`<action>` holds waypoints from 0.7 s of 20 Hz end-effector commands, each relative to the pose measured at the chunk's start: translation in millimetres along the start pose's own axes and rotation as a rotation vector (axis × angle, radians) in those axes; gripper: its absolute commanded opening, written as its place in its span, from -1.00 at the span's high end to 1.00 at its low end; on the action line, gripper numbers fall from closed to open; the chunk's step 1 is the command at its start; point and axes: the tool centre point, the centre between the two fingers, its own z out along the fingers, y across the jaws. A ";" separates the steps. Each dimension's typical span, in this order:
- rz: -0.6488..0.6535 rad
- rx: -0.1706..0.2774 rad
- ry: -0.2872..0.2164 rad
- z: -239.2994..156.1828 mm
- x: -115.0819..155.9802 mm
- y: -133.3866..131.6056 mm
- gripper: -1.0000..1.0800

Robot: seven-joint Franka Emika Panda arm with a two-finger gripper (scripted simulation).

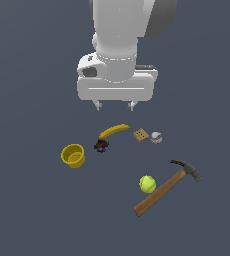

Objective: Pick up a designated object from a clutter of objects.

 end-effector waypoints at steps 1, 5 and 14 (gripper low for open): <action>0.000 0.000 0.000 0.0 0.0 0.0 -0.92; 0.019 0.009 -0.005 3.1 0.7 1.7 -0.92; 0.050 0.026 -0.017 5.4 2.0 4.4 -0.92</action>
